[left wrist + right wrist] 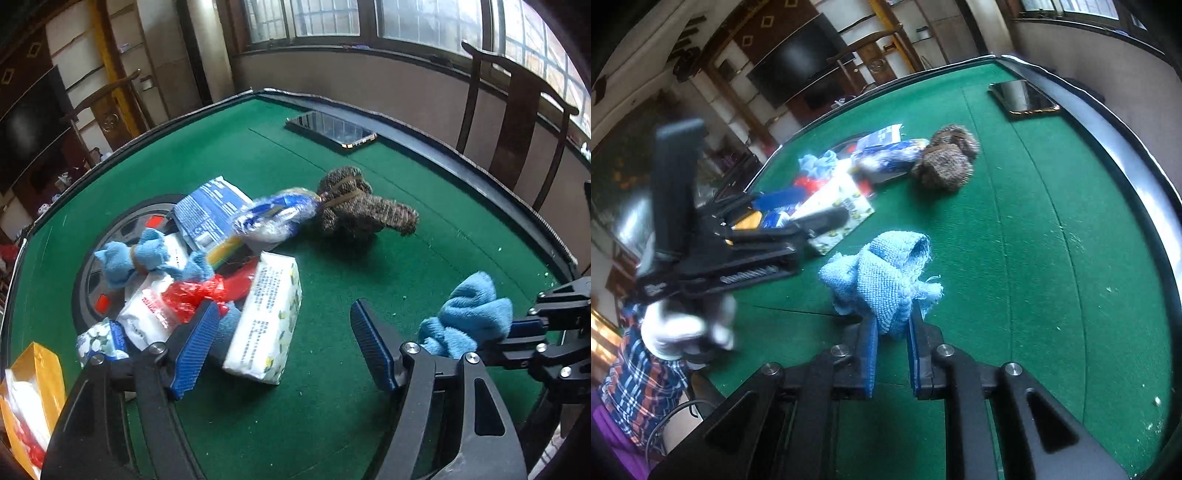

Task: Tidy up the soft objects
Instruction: 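Grasp the white tissue pack with the left gripper while the right carries the blue towel, then lower the blue towel and white tissue pack into the tray and open both grippers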

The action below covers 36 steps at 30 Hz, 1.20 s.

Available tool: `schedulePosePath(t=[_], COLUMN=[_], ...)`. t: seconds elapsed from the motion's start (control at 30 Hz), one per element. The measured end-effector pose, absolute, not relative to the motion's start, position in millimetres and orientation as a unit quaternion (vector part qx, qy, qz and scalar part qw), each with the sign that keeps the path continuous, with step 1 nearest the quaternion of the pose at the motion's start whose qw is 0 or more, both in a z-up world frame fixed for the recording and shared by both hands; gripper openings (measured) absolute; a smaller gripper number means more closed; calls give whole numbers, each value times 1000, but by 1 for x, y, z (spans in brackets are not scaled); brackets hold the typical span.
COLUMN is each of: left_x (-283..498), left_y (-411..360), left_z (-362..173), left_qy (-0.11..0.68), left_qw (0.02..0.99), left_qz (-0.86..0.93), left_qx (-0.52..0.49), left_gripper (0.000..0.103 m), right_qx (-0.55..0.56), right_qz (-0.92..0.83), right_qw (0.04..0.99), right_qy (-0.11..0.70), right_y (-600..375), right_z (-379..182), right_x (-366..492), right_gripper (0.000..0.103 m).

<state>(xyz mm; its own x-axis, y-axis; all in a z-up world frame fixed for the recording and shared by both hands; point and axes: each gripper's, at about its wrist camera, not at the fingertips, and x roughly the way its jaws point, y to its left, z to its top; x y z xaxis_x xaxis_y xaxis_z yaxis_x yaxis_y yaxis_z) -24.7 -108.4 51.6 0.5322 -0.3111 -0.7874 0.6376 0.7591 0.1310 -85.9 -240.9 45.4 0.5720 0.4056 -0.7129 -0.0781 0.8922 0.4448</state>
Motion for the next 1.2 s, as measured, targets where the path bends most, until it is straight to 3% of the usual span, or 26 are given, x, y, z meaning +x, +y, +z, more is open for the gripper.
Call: schedulePosePath(t=[0.03, 0.07, 0.37, 0.63, 0.97, 1.2], left_x=[-24, -26, -33, -61, -60, -38], left_y=[-113, -115, -55, 81, 262, 301], left_z=[45, 43, 80, 115, 74, 41], left_qy=[402, 397, 388, 366, 416, 451], left_qw=[846, 849, 874, 905, 905, 885], left_qz=[-275, -263, -279, -217, -25, 19], left_qx=[218, 230, 91, -8, -87, -115], left_gripper=[31, 22, 20, 21, 21, 21], right_qx=[191, 194, 188, 135, 46, -9], right_qz=[139, 139, 150, 208, 317, 351], right_qw=[866, 866, 870, 872, 840, 806], right_qy=[441, 440, 431, 422, 437, 475], right_y=[-243, -244, -230, -160, -5, 91], right_z=[45, 44, 52, 85, 97, 83], right_x=[-87, -86, -83, -72, -41, -18], right_gripper=[13, 13, 13, 13, 13, 13])
